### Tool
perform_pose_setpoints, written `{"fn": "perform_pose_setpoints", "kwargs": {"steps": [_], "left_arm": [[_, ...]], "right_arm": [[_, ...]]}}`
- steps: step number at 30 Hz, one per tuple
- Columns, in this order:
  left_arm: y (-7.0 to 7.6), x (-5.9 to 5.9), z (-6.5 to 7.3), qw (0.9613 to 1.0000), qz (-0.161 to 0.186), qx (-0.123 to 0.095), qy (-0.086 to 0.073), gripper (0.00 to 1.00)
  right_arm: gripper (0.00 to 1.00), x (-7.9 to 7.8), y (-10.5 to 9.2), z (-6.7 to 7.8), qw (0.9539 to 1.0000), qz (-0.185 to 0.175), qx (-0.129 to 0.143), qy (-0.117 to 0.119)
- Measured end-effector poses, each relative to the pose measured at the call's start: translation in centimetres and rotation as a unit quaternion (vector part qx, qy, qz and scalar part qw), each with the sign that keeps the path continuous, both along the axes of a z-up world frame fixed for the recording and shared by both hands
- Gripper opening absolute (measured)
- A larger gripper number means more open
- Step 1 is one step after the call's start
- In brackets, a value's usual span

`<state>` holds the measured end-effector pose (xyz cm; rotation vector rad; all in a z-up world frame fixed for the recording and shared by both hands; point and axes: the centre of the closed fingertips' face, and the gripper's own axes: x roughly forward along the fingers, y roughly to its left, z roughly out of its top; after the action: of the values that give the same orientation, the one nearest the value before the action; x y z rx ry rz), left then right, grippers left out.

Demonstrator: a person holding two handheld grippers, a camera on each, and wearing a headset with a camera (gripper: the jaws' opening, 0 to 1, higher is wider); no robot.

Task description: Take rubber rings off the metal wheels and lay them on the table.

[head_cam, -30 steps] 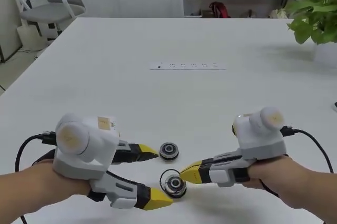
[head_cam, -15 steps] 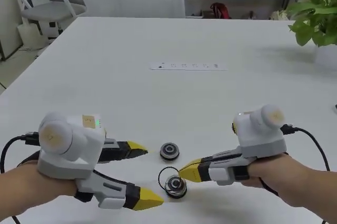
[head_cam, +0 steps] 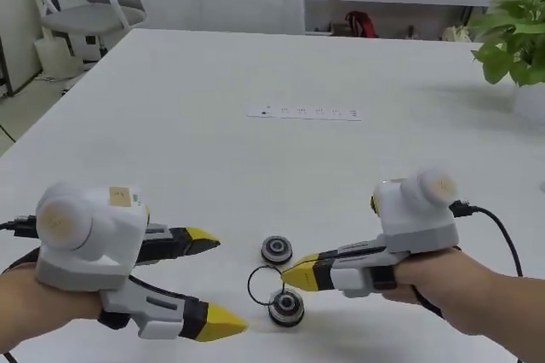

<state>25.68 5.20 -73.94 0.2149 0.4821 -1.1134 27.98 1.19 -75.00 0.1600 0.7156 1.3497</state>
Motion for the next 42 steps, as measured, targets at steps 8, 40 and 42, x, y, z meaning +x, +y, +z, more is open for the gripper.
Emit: {"fn": "perform_pose_setpoints", "kwargs": {"steps": [8,40,42], "left_arm": [[1.3,0.2,0.4,0.9998,0.020,-0.001,-0.006,0.73],[4.3,0.2,0.8,0.9984,0.056,0.000,-0.011,0.73],[4.4,0.2,0.8,0.9983,0.057,0.001,-0.011,0.73]], "right_arm": [[0.00,0.4,1.2,0.6,1.0000,0.000,0.009,-0.003],[0.00,0.4,4.2,-2.7,0.9994,0.010,-0.031,-0.008],[0.00,0.4,4.3,-3.0,0.9992,0.010,-0.037,-0.010]]}}
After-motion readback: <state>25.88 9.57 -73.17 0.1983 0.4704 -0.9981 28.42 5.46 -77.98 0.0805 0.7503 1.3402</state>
